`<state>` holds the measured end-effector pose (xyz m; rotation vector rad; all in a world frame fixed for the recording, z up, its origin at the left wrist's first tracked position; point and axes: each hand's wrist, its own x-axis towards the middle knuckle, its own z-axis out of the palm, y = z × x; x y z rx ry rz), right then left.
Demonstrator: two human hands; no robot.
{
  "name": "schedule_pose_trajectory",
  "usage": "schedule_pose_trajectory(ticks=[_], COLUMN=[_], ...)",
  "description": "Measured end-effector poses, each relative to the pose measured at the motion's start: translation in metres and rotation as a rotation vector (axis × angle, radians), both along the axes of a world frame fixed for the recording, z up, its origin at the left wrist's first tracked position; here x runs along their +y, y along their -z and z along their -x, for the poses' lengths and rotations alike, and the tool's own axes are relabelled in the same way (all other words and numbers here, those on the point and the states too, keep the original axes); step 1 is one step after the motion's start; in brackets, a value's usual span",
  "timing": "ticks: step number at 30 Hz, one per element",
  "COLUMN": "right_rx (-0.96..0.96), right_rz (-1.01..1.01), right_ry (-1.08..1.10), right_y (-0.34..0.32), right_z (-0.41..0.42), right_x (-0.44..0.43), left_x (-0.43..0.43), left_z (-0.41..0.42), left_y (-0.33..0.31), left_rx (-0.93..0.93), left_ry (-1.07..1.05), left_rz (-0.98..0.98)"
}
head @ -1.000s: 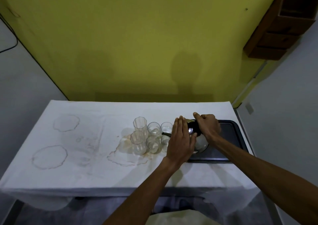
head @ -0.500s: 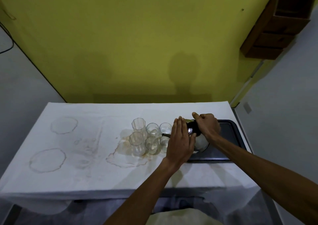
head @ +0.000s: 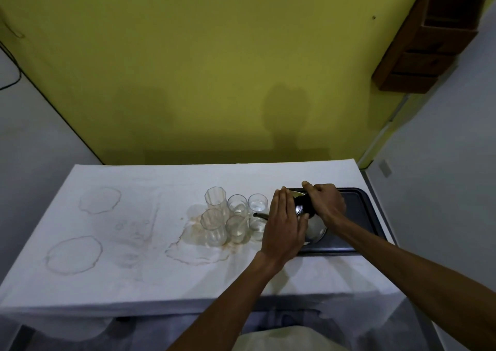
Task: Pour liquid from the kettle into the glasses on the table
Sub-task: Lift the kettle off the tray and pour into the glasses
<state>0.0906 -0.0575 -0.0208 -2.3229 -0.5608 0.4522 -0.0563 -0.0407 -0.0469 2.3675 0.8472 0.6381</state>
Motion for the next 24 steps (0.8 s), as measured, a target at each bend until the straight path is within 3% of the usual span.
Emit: schedule_pose_trajectory(ticks=[13,19,24], right_rx=[0.360,0.222,0.091], right_rz=[-0.288,-0.254,-0.124], right_ry=[0.129,0.111,0.087], right_y=[0.001,-0.043,-0.051], right_z=[-0.011,-0.008,-0.011], right_x=[-0.002,0.039,0.051], left_x=[0.006,0.044,0.057], left_z=[-0.014,-0.023,-0.023], left_y=[-0.029,-0.059,-0.059], left_rx=[0.039,-0.053,-0.078], left_ry=[0.046,-0.054,-0.070], left_rz=[-0.287,-0.299,-0.190])
